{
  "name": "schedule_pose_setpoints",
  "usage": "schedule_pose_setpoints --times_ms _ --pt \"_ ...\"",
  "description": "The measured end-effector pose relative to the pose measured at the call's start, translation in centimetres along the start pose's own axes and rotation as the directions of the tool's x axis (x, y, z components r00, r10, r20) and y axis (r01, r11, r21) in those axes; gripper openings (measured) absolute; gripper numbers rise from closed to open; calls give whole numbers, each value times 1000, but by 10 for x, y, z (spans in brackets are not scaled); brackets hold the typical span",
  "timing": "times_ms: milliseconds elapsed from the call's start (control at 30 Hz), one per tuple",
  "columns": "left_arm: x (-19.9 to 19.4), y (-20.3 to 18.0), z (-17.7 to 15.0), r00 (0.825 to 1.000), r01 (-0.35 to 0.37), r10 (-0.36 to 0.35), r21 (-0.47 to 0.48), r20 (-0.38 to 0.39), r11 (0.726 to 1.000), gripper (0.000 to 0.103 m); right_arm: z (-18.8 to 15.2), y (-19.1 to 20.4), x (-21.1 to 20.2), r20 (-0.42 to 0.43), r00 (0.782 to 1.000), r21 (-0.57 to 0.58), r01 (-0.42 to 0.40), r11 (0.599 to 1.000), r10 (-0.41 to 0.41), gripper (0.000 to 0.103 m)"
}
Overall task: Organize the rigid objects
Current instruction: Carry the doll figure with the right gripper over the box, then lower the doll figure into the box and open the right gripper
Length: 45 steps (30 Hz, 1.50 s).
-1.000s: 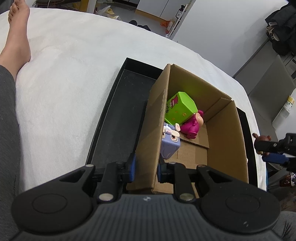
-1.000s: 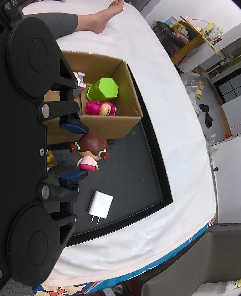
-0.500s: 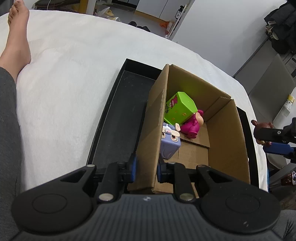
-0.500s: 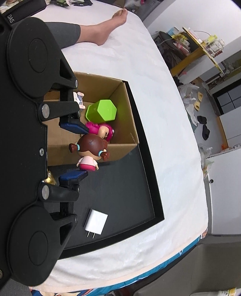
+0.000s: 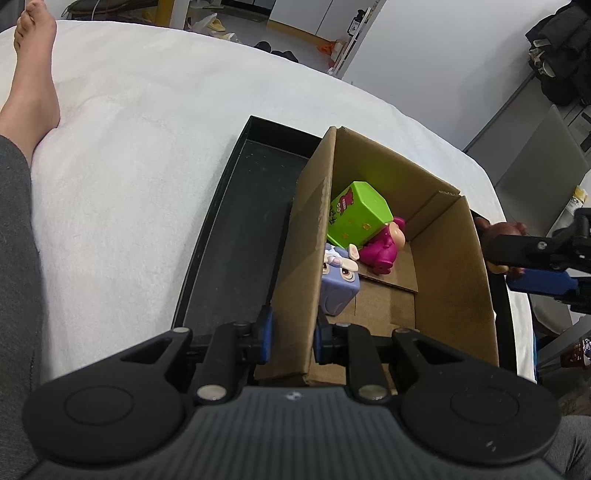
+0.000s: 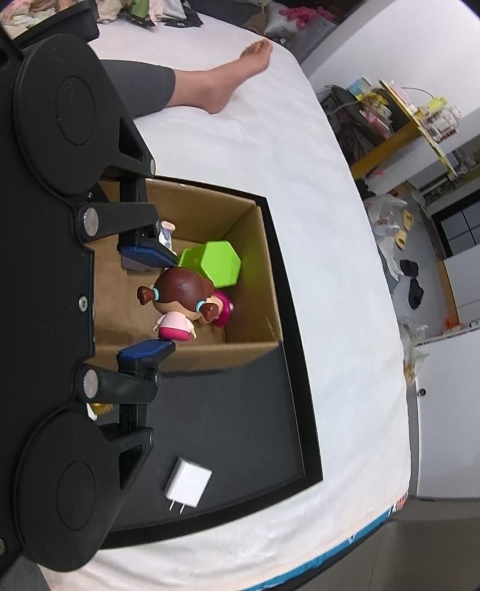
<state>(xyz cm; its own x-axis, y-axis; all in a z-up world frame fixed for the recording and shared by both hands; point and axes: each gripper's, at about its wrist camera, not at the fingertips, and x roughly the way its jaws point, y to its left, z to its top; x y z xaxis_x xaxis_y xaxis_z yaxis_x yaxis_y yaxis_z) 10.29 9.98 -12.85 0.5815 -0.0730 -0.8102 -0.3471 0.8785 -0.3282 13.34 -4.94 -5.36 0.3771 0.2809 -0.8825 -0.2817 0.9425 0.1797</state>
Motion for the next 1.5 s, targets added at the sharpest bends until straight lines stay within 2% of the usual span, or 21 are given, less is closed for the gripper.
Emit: schedule_pose_setpoints --times_ms 333,667,800,933,1200,1500 --pt "0 -1 -1 1000 1 -1 2 0 1000 20 -8 21 19 -56 998 -55 -31 998 28 42" --pt "0 -2 0 1000 0 0 4 0 1000 20 -13 28 42 -97 995 -64 -26 998 20 41" --pt "1 -2 0 1000 3 -3 -4 -2 1000 20 -12 27 45 -97 995 -63 -17 998 11 45" --pt "-1 -4 0 1000 0 0 3 2 1000 20 -12 25 41 -102 995 -71 -20 997 13 45" --pt "-1 -3 -1 1000 2 -2 4 1 1000 20 -9 24 20 -98 994 -80 -51 995 43 57" --pt "0 -3 1 1000 -3 3 9 0 1000 20 -11 11 -2 -95 995 -96 -47 994 37 61"
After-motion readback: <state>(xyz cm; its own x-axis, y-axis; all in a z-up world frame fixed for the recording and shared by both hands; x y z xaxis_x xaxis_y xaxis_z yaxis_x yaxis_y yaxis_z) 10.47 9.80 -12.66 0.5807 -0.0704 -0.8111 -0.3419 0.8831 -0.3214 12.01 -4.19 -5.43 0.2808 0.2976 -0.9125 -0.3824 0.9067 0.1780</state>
